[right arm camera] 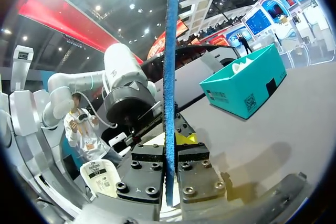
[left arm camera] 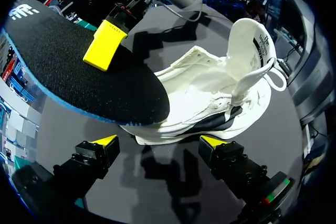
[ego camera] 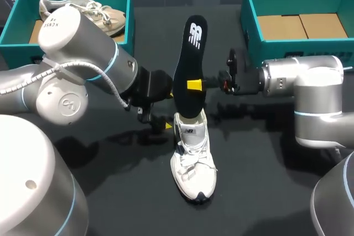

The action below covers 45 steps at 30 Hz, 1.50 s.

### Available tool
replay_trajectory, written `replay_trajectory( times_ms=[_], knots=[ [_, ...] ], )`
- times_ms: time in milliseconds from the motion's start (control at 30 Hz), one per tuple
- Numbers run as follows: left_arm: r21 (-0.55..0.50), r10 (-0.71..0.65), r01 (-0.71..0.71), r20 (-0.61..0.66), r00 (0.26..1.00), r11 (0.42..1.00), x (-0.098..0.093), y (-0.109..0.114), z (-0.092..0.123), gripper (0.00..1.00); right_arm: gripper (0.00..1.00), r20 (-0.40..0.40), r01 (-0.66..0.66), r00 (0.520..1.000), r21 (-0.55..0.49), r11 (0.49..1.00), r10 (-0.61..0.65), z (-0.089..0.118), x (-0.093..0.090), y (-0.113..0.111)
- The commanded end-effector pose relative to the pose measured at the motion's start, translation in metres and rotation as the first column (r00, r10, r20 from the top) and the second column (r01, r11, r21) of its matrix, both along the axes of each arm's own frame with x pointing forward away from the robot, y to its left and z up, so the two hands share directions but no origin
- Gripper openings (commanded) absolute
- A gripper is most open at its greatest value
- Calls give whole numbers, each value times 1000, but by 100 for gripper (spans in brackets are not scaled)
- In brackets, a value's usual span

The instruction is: Take the shoe out of the shoebox, open the shoe tongue, remove and reinsert the insole, then place the shoe into the shoebox

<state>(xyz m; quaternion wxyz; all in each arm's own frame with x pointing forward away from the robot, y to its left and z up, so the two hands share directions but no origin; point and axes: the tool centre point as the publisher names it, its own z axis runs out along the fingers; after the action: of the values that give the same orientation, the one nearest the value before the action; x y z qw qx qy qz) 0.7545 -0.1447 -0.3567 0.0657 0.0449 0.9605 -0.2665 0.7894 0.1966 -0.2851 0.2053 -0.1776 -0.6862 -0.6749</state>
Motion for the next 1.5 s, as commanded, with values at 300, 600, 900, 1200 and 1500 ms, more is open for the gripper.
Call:
replay_trajectory(
  times_ms=[300,600,900,1200,1500],
  knots=[
    [-2,0,0,1,1000,1000,-1,1,-1,100,0,-39,0,999,-4,1000,0,-15,-12,0],
    [-2,0,0,1,1000,1000,-1,1,-1,100,0,-81,3,997,-38,999,-6,-27,-29,5],
    [-2,0,0,1,1000,1000,-1,1,-1,100,0,-120,-3,993,-74,997,-6,-39,-42,4],
    [-2,0,0,1,1000,1000,-1,1,-1,100,0,-172,-13,985,-99,995,-4,-51,-54,2],
    [-2,0,0,1,1000,1000,-1,1,-1,100,0,-195,-21,981,-96,995,2,-54,-59,3]
  ],
)
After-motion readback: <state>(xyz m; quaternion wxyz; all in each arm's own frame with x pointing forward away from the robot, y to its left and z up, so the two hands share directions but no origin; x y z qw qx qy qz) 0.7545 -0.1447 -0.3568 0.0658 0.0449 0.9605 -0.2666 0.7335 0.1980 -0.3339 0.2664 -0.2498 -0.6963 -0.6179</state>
